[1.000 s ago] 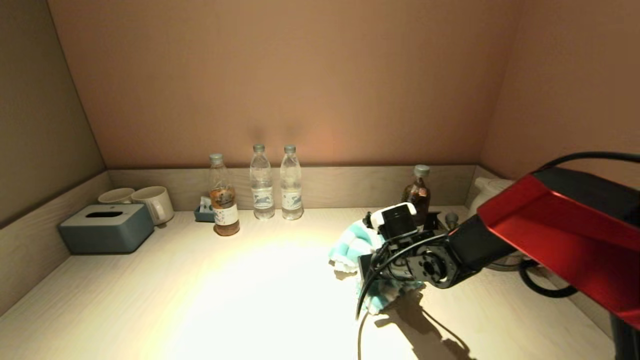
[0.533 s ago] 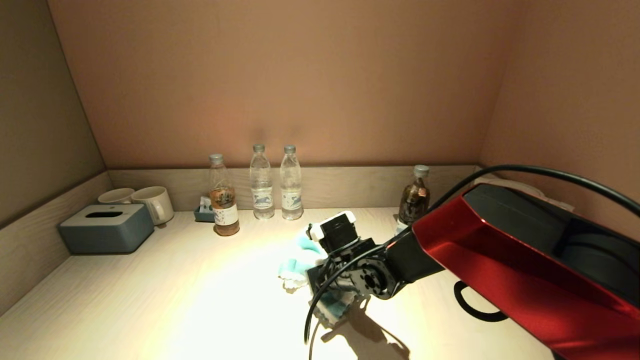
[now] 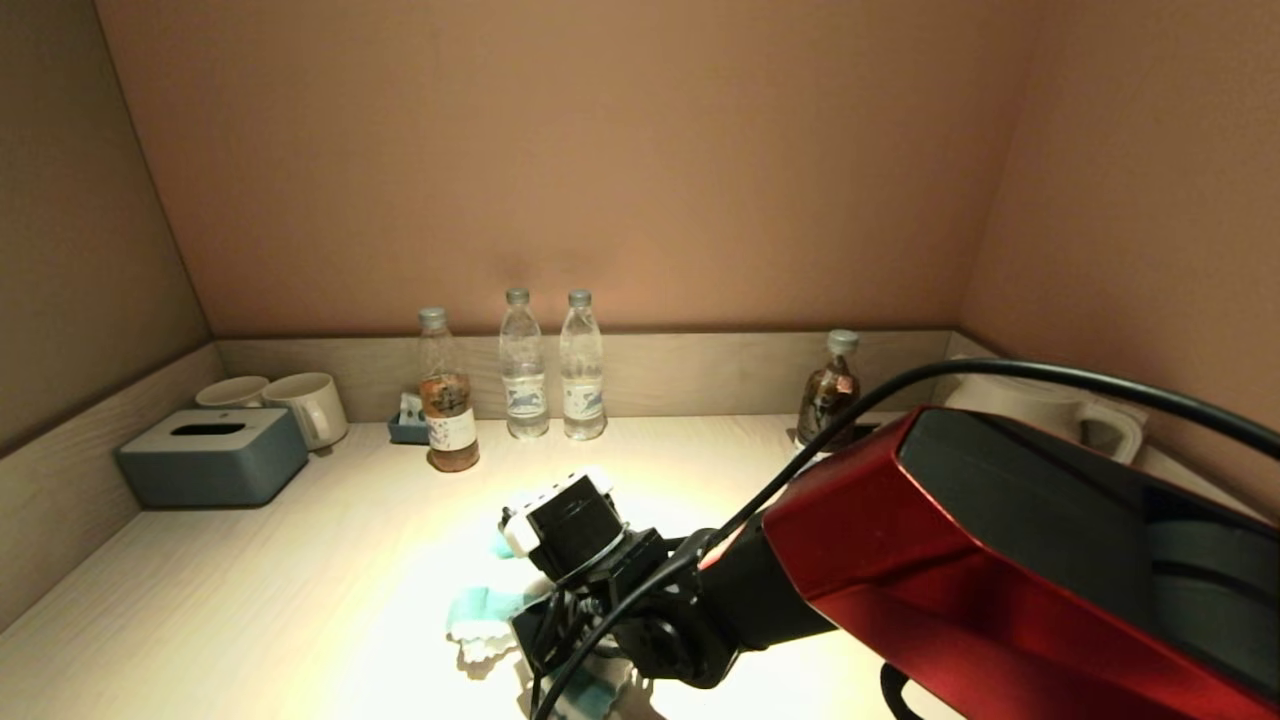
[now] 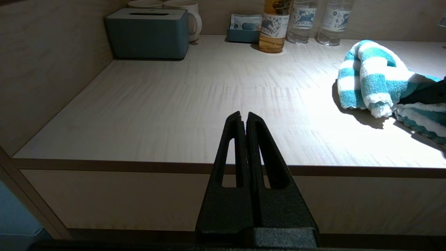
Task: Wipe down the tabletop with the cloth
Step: Sweep the stains on the table
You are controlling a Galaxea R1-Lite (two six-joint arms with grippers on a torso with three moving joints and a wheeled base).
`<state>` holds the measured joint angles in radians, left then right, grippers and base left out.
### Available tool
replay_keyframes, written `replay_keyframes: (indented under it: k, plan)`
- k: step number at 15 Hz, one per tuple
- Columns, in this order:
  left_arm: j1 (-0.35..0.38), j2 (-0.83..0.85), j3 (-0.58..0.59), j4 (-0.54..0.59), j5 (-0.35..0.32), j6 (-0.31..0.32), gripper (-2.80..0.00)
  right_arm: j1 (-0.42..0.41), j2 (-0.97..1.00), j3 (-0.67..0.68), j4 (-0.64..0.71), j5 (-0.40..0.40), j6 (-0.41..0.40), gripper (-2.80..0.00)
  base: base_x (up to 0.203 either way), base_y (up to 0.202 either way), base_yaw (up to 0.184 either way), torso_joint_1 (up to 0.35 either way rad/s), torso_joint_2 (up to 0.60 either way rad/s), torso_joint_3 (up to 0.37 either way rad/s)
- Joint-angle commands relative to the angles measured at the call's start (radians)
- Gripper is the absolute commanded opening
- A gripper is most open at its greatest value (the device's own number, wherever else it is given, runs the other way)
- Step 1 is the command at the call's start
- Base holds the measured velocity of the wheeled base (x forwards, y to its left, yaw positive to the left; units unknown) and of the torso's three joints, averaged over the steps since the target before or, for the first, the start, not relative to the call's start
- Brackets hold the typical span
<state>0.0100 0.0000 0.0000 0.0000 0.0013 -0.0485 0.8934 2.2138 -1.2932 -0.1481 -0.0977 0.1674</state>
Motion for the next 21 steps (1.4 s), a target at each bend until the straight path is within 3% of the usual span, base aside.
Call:
replay_keyframes:
  k: [1, 5, 13, 21]
  plan:
    - [0.001, 0.002, 0.000, 0.000, 0.000, -0.001, -2.80, 0.090, -0.010, -0.028, 0.019, -0.007, -0.005, -2.80, 0.000, 0.000, 0.000, 0.000, 0.00, 0.000]
    - [0.001, 0.002, 0.000, 0.000, 0.000, -0.001, -2.80, 0.143, 0.027, -0.138, 0.082, -0.010, -0.035, -2.80, 0.000, 0.000, 0.000, 0.000, 0.00, 0.000]
    - [0.001, 0.002, 0.000, 0.000, 0.000, -0.001, -2.80, 0.157, 0.180, -0.343, 0.174, -0.013, -0.046, -2.80, 0.000, 0.000, 0.000, 0.000, 0.00, 0.000]
    - [0.001, 0.002, 0.000, 0.000, 0.000, -0.001, -2.80, 0.148, 0.181, -0.260, 0.187, -0.032, -0.039, -2.80, 0.000, 0.000, 0.000, 0.000, 0.00, 0.000]
